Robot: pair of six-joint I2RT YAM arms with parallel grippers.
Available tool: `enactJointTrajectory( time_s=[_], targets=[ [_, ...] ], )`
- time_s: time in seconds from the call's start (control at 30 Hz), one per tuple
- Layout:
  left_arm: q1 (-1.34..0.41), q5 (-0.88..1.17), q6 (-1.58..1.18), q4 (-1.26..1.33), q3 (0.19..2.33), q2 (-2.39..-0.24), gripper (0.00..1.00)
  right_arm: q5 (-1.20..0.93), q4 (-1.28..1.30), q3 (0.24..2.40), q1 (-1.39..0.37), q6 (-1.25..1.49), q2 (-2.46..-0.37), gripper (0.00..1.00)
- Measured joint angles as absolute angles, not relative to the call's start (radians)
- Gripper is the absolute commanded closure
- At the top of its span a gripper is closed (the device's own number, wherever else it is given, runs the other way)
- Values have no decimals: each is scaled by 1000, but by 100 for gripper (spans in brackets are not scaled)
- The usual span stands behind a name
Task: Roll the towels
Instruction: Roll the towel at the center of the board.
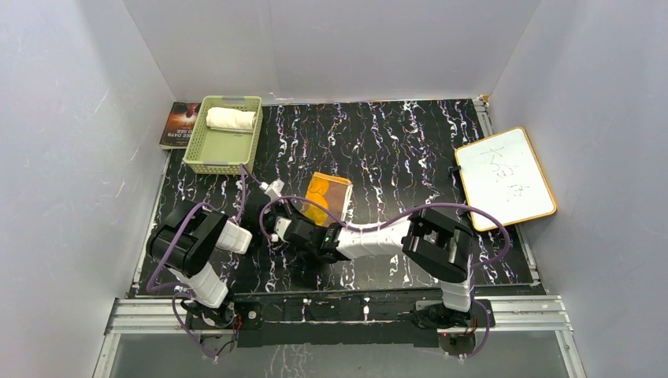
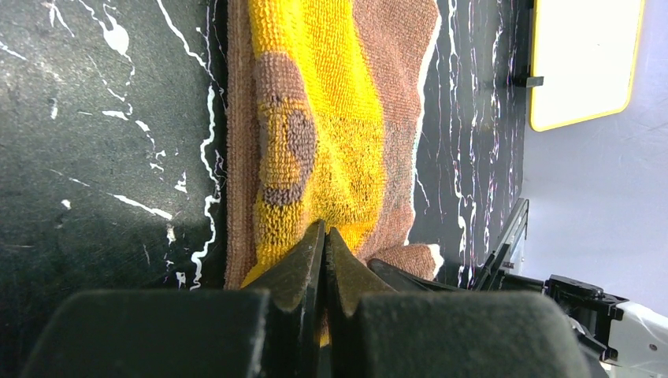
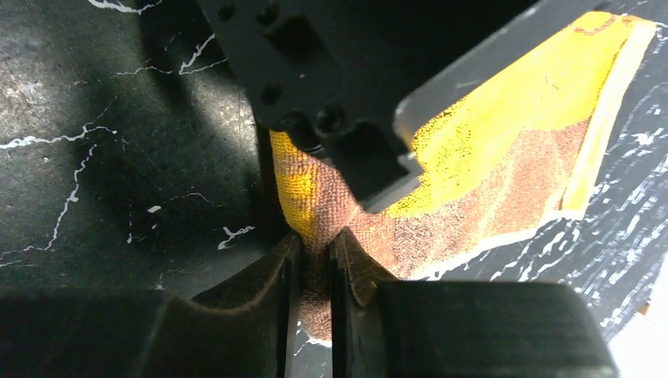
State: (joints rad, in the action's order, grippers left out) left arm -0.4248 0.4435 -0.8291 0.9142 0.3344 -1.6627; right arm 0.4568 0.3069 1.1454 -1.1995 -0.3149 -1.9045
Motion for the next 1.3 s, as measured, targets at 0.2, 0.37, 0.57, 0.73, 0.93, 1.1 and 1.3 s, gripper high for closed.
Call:
enactJointTrajectory(
  time_s=[0.2, 0.37, 0.57, 0.73, 0.93, 1.1, 1.3],
  targets=[
    [-425, 446, -816, 883, 345, -1653, 100, 300, 343, 1164, -1131, -256, -1884, 90],
    [-423, 425, -801, 773, 348, -1568, 93, 68, 345, 1160, -1040, -179, -1853, 99],
    [-396, 347, -731, 474, 397, -1223, 63, -289, 297, 1095, -935, -57, -1813, 100],
    [-371, 316, -653, 293, 486, -1069, 58, -543, 281, 1044, -855, 52, -1800, 100],
    [-371, 355, -645, 229, 478, -1006, 59, -761, 279, 1024, -779, 199, -1829, 100],
    [-371, 370, -648, 193, 450, -932, 60, -894, 242, 1024, -724, 337, -1887, 100],
    [-371, 391, -647, 192, 426, -856, 63, -1041, 110, 990, -657, 527, -1930, 98]
  ],
)
